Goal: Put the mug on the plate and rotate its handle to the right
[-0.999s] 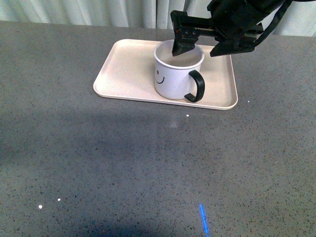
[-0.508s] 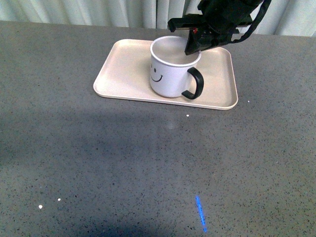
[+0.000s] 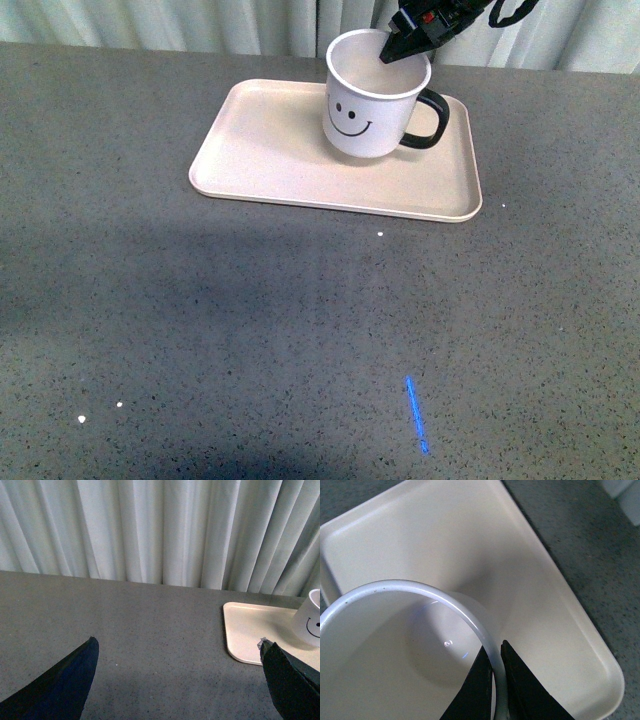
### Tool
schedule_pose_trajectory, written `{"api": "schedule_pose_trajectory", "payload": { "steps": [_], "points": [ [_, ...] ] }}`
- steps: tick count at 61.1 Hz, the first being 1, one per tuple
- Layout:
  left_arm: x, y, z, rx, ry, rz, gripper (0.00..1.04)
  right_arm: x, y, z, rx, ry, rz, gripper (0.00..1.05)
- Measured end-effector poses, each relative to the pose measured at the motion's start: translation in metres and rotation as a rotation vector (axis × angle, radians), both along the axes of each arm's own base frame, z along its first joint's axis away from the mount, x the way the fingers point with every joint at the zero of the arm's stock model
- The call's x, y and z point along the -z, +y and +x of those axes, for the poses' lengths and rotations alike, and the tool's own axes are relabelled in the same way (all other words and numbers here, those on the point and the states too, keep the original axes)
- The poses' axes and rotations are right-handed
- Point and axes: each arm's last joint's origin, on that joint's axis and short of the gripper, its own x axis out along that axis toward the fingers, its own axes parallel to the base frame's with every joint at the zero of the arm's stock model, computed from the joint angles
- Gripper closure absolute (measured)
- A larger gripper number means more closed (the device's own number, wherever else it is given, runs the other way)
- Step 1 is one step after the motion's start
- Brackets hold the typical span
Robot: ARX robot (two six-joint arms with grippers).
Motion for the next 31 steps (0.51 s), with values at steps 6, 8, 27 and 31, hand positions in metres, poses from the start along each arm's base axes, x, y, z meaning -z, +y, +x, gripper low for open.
{"api": "schedule_pose_trajectory", "payload": {
  "steps": [6,8,27,31],
  "points": [
    [0.0,0.0,0.0,0.0,0.0,0.0,0.09,0.0,0.003,-0.003,-0.079,0.005,-0.02,1.03],
    [0.0,0.0,0.0,0.0,0.0,0.0,0.09,0.001,0.003,-0.003,-0.099,0.006,-0.022,1.03],
    [0.0,0.0,0.0,0.0,0.0,0.0,0.09,0.015,0.006,-0.004,-0.213,0.013,-0.075,1.03],
    [0.0,0.0,0.0,0.0,0.0,0.0,0.09,0.018,0.006,-0.004,-0.227,0.023,-0.081,1.03]
  ]
}}
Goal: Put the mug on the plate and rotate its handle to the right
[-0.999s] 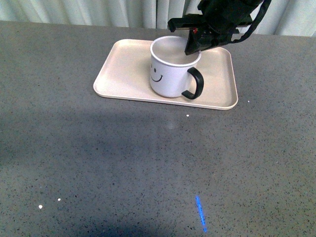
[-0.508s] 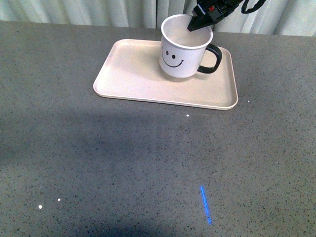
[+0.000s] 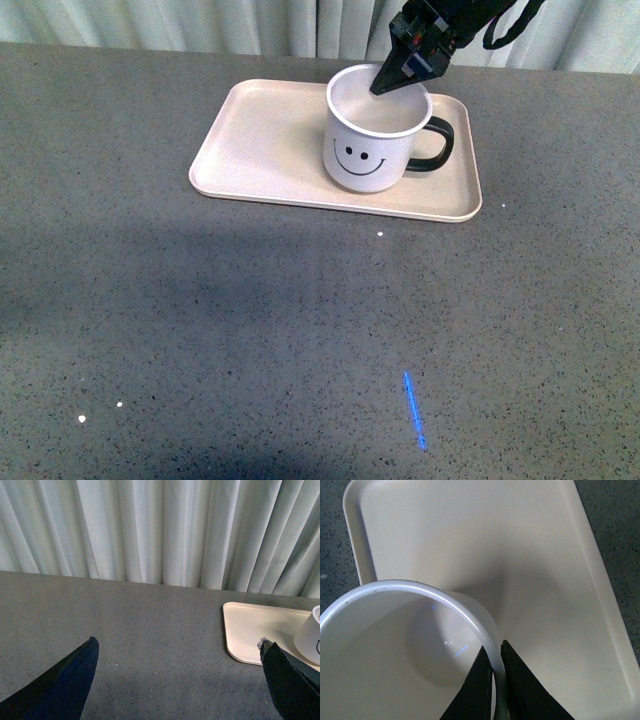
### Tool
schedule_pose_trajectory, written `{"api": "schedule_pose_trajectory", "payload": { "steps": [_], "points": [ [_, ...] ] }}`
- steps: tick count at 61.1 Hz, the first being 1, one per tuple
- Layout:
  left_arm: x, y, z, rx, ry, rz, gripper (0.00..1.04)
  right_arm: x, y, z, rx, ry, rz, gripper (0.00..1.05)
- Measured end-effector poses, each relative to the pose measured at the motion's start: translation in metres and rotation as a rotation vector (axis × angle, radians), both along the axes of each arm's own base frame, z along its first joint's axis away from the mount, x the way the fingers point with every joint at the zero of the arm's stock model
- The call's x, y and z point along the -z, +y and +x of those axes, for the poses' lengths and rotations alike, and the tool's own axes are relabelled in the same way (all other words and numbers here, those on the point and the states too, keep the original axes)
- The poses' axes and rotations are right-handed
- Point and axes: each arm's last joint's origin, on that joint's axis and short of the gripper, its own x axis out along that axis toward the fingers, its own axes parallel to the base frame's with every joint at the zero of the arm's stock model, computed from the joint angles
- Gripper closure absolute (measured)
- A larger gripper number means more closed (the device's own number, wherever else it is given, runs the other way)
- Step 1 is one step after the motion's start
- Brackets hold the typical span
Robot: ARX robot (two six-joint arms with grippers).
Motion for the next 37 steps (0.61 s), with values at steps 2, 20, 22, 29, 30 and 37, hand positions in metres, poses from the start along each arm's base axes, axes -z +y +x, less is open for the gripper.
{"api": "schedule_pose_trajectory", "payload": {
  "steps": [2,20,22,29,30,37],
  "points": [
    [0.0,0.0,0.0,0.0,0.0,0.0,0.09,0.002,0.001,0.0,-0.007,0.004,-0.003,1.03],
    [0.0,0.0,0.0,0.0,0.0,0.0,0.09,0.006,0.004,0.007,-0.034,0.015,-0.034,0.98],
    [0.0,0.0,0.0,0.0,0.0,0.0,0.09,0.006,0.004,0.009,-0.034,0.01,-0.043,0.92],
    [0.0,0.0,0.0,0.0,0.0,0.0,0.09,0.006,0.003,0.011,-0.036,-0.011,-0.103,0.75],
    [0.0,0.0,0.0,0.0,0.0,0.0,0.09,0.006,0.003,0.011,-0.038,-0.012,-0.105,0.73],
    [0.0,0.0,0.0,0.0,0.0,0.0,0.09,0.0,0.003,0.013,-0.052,-0.03,-0.096,0.55]
  ]
}}
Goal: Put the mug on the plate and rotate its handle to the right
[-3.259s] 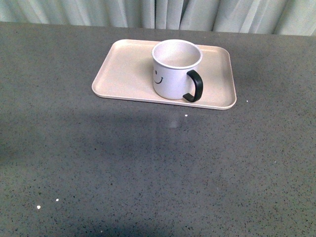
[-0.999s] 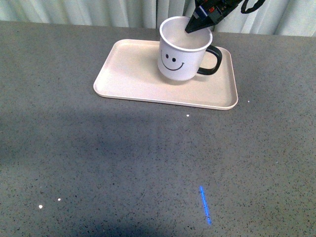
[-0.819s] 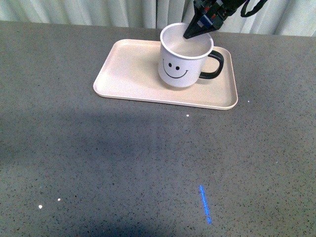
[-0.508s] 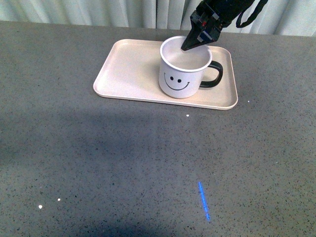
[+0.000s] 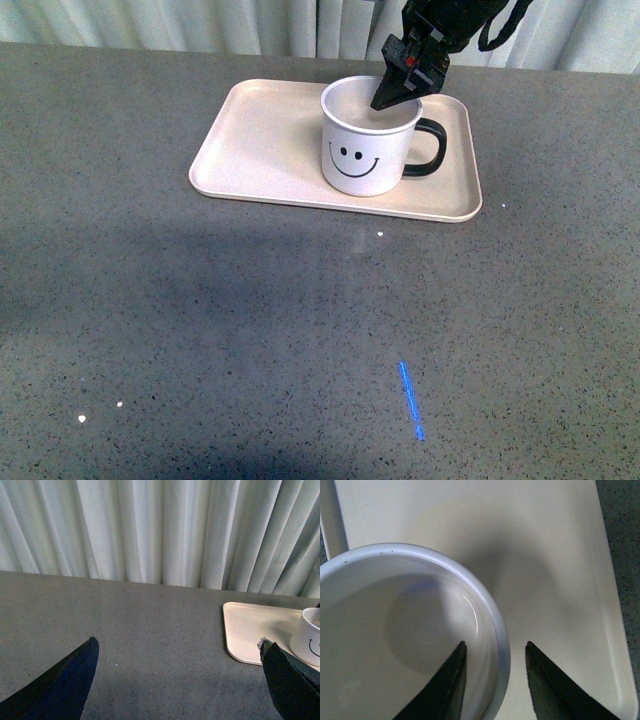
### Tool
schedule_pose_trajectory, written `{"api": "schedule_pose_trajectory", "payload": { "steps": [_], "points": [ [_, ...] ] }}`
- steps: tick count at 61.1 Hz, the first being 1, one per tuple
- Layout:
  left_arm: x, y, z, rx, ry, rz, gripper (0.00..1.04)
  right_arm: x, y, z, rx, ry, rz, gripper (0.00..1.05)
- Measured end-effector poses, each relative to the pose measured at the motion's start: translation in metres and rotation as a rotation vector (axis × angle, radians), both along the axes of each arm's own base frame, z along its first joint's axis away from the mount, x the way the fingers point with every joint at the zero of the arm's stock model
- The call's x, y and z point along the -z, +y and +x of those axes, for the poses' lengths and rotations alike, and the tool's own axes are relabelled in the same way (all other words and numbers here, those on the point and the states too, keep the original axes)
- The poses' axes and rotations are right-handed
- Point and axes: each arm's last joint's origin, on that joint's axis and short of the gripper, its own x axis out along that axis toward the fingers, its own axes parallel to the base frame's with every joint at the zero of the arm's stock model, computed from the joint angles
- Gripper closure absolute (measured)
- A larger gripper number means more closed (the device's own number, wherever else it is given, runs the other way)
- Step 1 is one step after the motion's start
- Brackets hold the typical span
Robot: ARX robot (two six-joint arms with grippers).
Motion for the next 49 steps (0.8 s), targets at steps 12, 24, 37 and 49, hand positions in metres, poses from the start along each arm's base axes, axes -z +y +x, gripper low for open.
{"api": "schedule_pose_trajectory", "payload": {
  "steps": [12,24,37,49],
  "points": [
    [0.0,0.0,0.0,0.0,0.0,0.0,0.09,-0.034,-0.003,0.002,0.015,-0.102,0.168,0.22],
    [0.0,0.0,0.0,-0.001,0.0,0.0,0.09,-0.09,-0.017,-0.04,0.128,-0.383,0.288,0.13],
    [0.0,0.0,0.0,0.0,0.0,0.0,0.09,-0.089,-0.043,-0.125,0.835,-0.893,0.609,0.5],
    [0.0,0.0,0.0,0.0,0.0,0.0,0.09,-0.03,-0.057,-0.213,0.907,-0.807,0.692,0.97]
  ]
}}
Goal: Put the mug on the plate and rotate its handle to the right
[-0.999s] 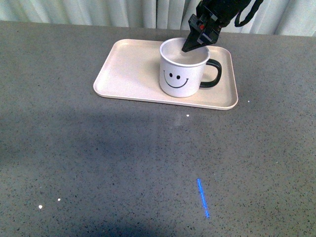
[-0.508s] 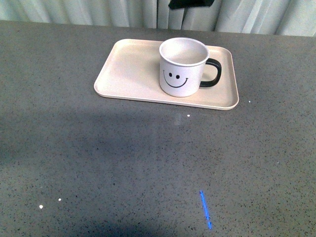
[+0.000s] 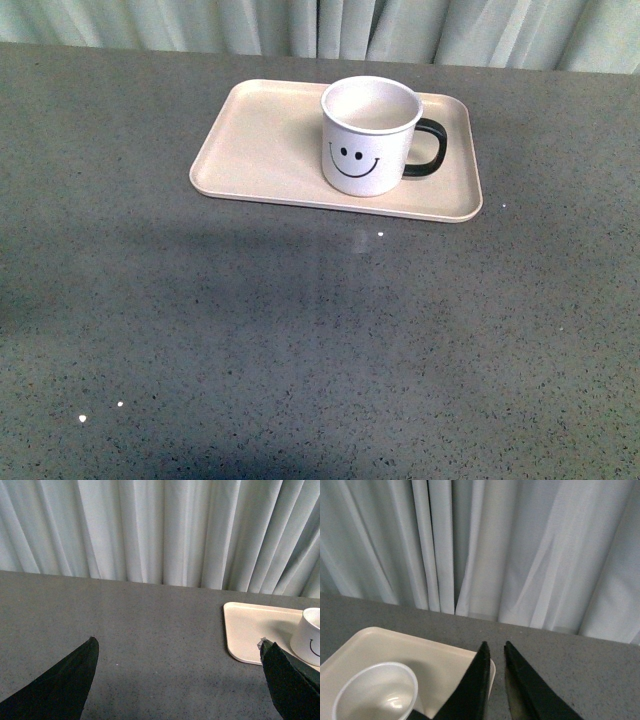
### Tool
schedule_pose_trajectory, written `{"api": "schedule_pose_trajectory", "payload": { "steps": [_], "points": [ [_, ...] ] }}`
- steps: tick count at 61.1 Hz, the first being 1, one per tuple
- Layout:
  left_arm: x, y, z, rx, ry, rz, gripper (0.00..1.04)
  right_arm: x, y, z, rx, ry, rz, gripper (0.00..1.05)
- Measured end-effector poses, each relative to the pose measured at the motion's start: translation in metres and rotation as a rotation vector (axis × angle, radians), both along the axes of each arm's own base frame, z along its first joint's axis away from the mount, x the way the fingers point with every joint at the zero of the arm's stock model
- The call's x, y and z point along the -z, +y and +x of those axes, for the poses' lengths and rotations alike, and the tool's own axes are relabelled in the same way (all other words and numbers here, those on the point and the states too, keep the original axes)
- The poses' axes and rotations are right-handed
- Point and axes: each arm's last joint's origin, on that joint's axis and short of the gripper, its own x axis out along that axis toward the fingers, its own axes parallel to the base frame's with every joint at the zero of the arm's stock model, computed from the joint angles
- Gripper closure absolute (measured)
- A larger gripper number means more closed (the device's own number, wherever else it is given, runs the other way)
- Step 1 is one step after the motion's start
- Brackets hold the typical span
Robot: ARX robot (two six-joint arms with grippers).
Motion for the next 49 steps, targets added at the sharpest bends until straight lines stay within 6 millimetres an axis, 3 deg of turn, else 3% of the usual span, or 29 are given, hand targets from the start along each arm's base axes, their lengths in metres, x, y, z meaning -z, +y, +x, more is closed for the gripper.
{"api": "schedule_pose_trajectory", "payload": {
  "steps": [4,25,49],
  "points": [
    [0.0,0.0,0.0,0.0,0.0,0.0,0.09,0.001,-0.002,-0.017,-0.001,-0.015,0.007,1.03],
    [0.0,0.0,0.0,0.0,0.0,0.0,0.09,0.021,-0.017,-0.085,0.003,0.0,0.01,1.03],
    [0.0,0.0,0.0,0.0,0.0,0.0,0.09,0.033,-0.017,-0.131,0.002,-0.016,0.01,1.03]
  ]
}}
